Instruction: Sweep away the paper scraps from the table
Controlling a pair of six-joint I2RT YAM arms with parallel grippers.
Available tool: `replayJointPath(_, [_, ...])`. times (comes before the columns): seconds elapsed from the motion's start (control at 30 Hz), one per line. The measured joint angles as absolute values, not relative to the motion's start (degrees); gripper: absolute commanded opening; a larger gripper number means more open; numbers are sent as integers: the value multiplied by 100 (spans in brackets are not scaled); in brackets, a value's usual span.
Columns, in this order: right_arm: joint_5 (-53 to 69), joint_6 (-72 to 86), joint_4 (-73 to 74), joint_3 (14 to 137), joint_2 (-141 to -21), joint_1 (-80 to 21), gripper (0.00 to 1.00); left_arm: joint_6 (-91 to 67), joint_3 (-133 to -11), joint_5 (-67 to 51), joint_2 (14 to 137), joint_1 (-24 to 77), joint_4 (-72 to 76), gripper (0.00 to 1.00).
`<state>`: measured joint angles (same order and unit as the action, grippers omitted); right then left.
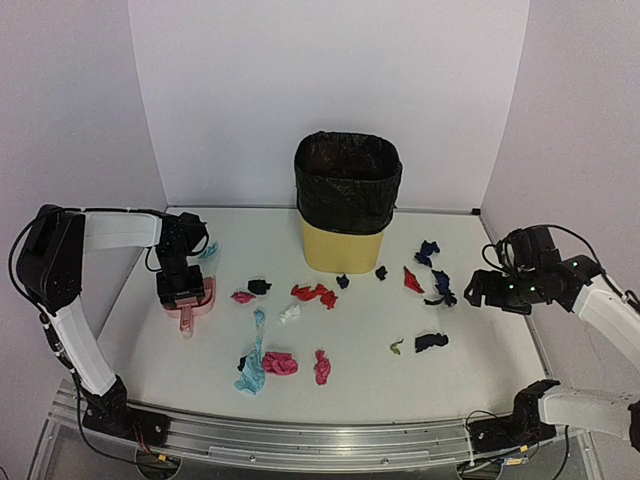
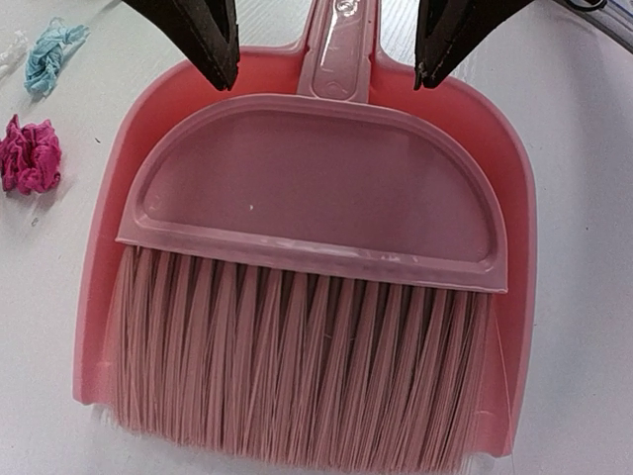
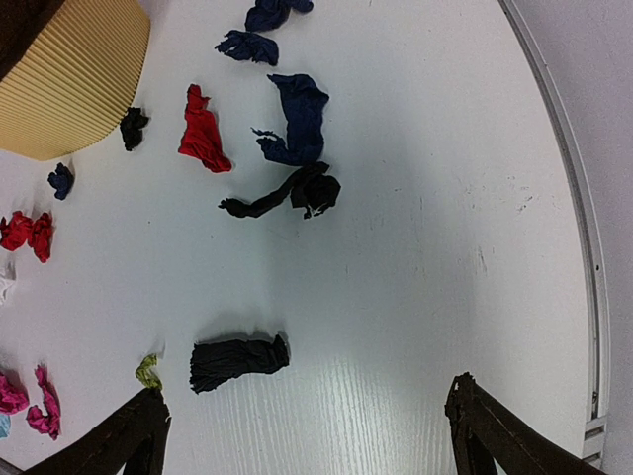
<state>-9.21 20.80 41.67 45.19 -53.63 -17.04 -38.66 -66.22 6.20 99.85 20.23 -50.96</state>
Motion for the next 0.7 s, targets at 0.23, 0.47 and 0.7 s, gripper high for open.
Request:
replayJointPath(0.23, [-921,2080,4167,4519,-5363,-1704,96,-3801,-6622,647,10070,2023,-5054,58])
replayJointPath(0.47, [-923,2080,4167,4519,-5363,-1704,96,-3747,-6619,642,10103,2023,-5036,57])
replayJointPath(0.7, [-926,2080,4167,4519,-5363,-1704,96,-3743,-6619,629,10170,2023,-4951,55])
